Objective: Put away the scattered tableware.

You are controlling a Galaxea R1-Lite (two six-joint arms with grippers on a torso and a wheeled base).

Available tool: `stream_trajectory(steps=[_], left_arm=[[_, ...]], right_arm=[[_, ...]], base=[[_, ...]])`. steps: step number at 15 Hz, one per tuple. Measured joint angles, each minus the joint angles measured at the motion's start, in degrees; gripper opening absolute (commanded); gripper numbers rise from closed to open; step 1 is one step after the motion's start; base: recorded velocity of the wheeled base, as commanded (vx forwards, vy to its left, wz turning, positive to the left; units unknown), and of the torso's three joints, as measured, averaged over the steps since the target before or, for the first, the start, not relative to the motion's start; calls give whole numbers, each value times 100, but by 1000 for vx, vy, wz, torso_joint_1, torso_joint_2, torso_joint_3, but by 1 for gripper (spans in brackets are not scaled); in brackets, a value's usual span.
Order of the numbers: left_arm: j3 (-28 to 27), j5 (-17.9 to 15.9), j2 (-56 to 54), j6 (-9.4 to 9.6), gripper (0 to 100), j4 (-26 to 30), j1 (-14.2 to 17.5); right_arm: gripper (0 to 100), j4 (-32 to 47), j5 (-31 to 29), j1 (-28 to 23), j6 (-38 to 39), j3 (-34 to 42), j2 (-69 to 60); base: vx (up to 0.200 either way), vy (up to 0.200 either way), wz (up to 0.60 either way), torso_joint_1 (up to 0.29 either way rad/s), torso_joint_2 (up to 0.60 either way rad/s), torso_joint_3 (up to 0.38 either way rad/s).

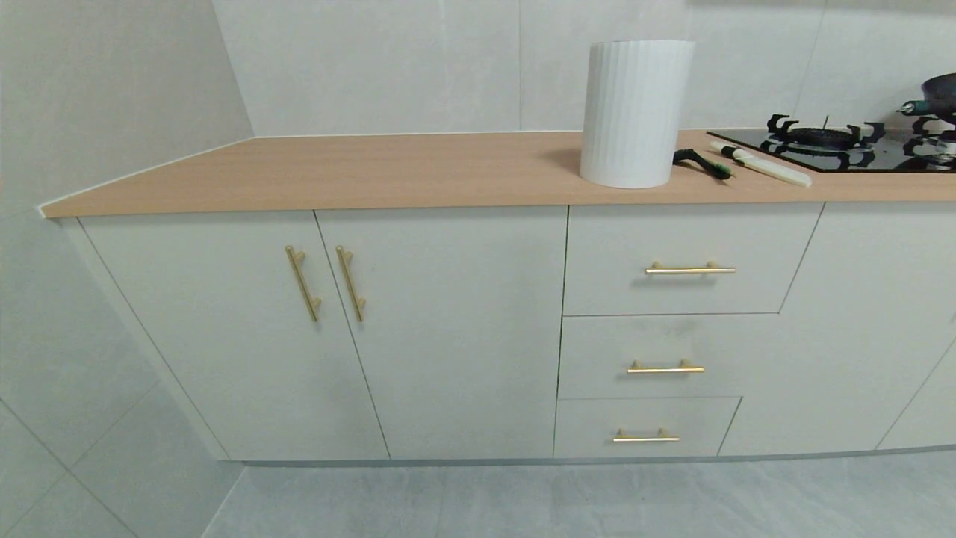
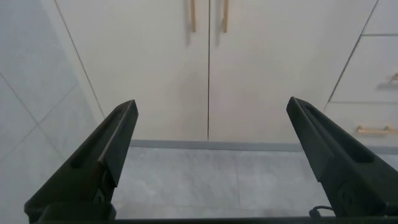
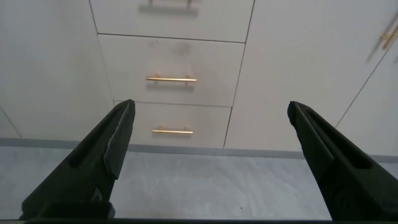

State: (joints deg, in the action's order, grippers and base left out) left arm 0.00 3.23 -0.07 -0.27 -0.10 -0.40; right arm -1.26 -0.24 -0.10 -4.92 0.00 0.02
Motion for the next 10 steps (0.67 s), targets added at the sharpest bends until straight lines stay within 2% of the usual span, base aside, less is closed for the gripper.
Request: stream_trajectory(steps=[8, 10], left_arm=[[0, 0, 0, -5, 100, -6, 5], [0, 5, 0, -16, 100, -6, 7]], right_arm=[[100, 4, -7, -4, 4, 0, -2], [100, 6, -5, 5, 2, 0, -2]], base=[[200, 0, 0, 4, 3, 5], [0, 0, 0, 0, 0, 0]])
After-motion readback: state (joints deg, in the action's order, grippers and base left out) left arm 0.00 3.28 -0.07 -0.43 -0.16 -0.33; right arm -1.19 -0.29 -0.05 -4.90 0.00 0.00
